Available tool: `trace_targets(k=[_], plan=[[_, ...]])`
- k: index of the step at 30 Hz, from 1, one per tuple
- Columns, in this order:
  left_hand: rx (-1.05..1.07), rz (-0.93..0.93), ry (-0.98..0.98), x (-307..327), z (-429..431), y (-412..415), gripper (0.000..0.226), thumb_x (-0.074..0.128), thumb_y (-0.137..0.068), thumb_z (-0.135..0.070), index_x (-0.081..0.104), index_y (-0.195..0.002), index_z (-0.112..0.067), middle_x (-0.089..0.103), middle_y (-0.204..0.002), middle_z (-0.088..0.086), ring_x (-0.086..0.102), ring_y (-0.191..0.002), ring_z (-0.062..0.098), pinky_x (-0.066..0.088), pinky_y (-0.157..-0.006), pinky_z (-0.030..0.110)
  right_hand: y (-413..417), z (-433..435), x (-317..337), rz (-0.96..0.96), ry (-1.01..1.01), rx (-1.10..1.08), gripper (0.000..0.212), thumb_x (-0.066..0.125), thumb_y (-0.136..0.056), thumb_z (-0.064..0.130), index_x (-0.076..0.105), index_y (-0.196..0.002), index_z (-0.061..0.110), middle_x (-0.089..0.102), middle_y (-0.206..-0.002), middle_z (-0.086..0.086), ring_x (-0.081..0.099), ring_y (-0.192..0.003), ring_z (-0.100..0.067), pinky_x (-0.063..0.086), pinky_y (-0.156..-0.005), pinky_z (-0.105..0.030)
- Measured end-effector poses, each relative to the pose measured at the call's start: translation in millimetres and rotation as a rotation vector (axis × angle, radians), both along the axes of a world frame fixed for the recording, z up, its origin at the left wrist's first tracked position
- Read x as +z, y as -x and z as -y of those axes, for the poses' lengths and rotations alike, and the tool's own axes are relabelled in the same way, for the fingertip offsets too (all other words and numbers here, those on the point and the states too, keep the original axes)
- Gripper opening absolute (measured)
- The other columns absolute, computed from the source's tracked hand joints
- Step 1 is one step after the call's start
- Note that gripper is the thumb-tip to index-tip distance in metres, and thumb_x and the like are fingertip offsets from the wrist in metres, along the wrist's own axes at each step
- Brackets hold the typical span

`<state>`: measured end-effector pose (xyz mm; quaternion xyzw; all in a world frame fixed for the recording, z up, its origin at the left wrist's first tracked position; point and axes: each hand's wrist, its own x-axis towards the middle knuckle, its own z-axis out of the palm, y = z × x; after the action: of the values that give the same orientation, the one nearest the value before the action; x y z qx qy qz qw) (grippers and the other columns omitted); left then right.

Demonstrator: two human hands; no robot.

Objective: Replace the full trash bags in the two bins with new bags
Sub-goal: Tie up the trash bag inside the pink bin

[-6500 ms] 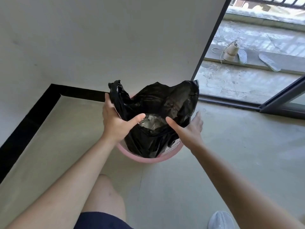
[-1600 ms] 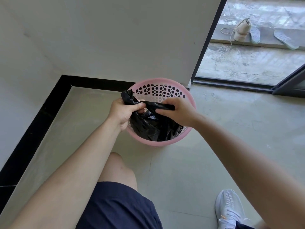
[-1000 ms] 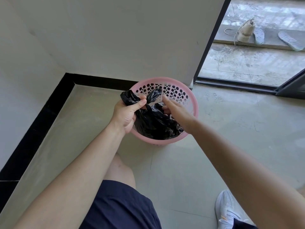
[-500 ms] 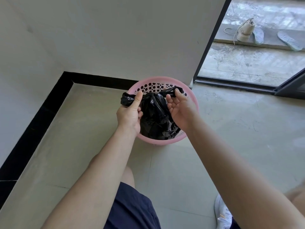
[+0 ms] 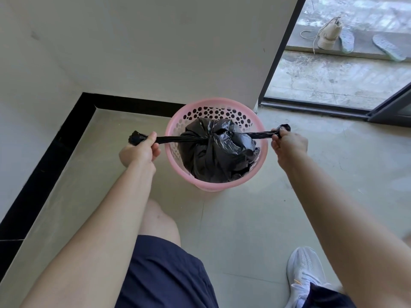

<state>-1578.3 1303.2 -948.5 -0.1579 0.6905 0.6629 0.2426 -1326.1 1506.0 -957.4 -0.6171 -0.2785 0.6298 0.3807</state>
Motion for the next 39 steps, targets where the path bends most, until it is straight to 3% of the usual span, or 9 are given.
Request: trace_targets(k=[6, 10, 13, 17, 22, 29, 32, 34, 39], plan=[[-0.210, -0.188, -0.072, 16.0, 4.2, -3.1, 0.022, 0.082, -0.080, -0.022, 0.065, -0.088, -0.011, 0.073, -0.085, 0.013, 0.070, -0.061, 0.018, 0.057, -0.055, 0.026, -0.8, 8.0, 26.7, 0.076, -0.242, 0.270, 0.016, 0.059, -0.100, 0.029, 0.060, -0.107, 0.015, 0.068, -0.094, 0.000, 0.064, -0.079, -0.012, 0.054, -0.076, -0.028], [-0.281, -0.221, -0.257, 45.6, -20.2, -28.8, 0.022, 0.083, -0.078, -0.020, 0.067, -0.087, -0.008, 0.072, -0.081, 0.010, 0.068, -0.060, 0.018, 0.058, -0.058, 0.026, 25.3, 20.0, 47.6, -0.100, -0.368, 0.398, 0.036, 0.072, -0.089, 0.013, 0.060, -0.122, 0.006, 0.071, -0.110, -0.008, 0.069, -0.099, -0.014, 0.056, -0.088, -0.028], [-0.268, -0.220, -0.343, 61.9, -31.6, -39.9, 0.021, 0.084, -0.076, -0.020, 0.064, -0.080, -0.012, 0.070, -0.071, 0.002, 0.065, -0.056, 0.014, 0.057, -0.056, 0.026, 43.6, 37.0, 48.9, 0.067, -0.374, 0.359, 0.040, 0.072, -0.082, 0.007, 0.056, -0.119, 0.006, 0.066, -0.103, -0.001, 0.066, -0.087, 0.003, 0.054, -0.073, -0.012], [-0.271, -0.229, -0.401, 68.2, -32.3, -33.7, 0.023, 0.084, -0.077, -0.022, 0.062, -0.082, -0.014, 0.067, -0.073, 0.001, 0.063, -0.056, 0.015, 0.054, -0.056, 0.026, 52.2, 57.2, 19.7, 0.334, -0.249, 0.351, 0.028, 0.062, -0.073, 0.031, 0.064, -0.096, 0.016, 0.064, -0.110, -0.006, 0.063, -0.100, -0.022, 0.054, -0.090, -0.038], [-0.251, -0.197, -0.415, 66.4, -26.6, -26.5, 0.024, 0.083, -0.078, -0.023, 0.061, -0.083, -0.014, 0.065, -0.075, 0.002, 0.060, -0.055, 0.014, 0.052, -0.054, 0.024, 59.2, 53.5, 11.1, 0.419, -0.287, 0.398, 0.026, 0.052, -0.090, 0.039, 0.064, -0.097, 0.016, 0.063, -0.086, 0.003, 0.056, -0.090, -0.021, 0.045, -0.088, -0.035], [-0.212, -0.052, -0.562, 60.9, -29.6, -27.2, 0.018, 0.081, -0.079, -0.014, 0.065, -0.089, -0.011, 0.066, -0.080, 0.001, 0.062, -0.068, 0.011, 0.055, -0.068, 0.022, 71.6, 51.3, 12.0, 0.538, -0.277, 0.592, 0.027, 0.060, -0.094, 0.044, 0.073, -0.089, 0.021, 0.073, -0.086, 0.001, 0.067, -0.084, -0.019, 0.054, -0.083, -0.033], [-0.346, 0.038, -0.341, 41.6, -26.0, -23.7, 0.033, 0.081, -0.076, -0.009, 0.066, -0.105, -0.002, 0.064, -0.076, 0.003, 0.057, -0.057, 0.009, 0.051, -0.059, 0.018, 73.5, 51.2, 16.6, 0.564, -0.420, 0.569, 0.032, 0.054, -0.099, 0.043, 0.072, -0.087, 0.020, 0.062, -0.068, 0.003, 0.057, -0.067, -0.014, 0.045, -0.070, -0.032], [-0.474, 0.083, -0.106, 26.6, -22.8, -26.4, 0.015, 0.074, -0.083, -0.004, 0.065, -0.094, -0.003, 0.059, -0.073, 0.006, 0.053, -0.053, 0.011, 0.048, -0.050, 0.020, 73.4, 52.6, 19.1, 0.551, -0.464, 0.567, 0.033, 0.051, -0.101, 0.043, 0.071, -0.089, 0.020, 0.057, -0.064, 0.003, 0.050, -0.061, -0.011, 0.041, -0.062, -0.030], [-0.647, 0.083, 0.078, -1.5, -30.6, -43.8, 0.017, 0.055, -0.098, -0.009, 0.059, -0.114, -0.003, 0.061, -0.087, 0.009, 0.058, -0.067, 0.014, 0.049, -0.050, 0.019, 73.4, 55.5, 18.8, 0.493, -0.514, 0.549, 0.037, 0.050, -0.102, 0.040, 0.065, -0.084, 0.012, 0.042, -0.054, 0.006, 0.036, -0.050, -0.010, 0.026, -0.048, -0.024]])
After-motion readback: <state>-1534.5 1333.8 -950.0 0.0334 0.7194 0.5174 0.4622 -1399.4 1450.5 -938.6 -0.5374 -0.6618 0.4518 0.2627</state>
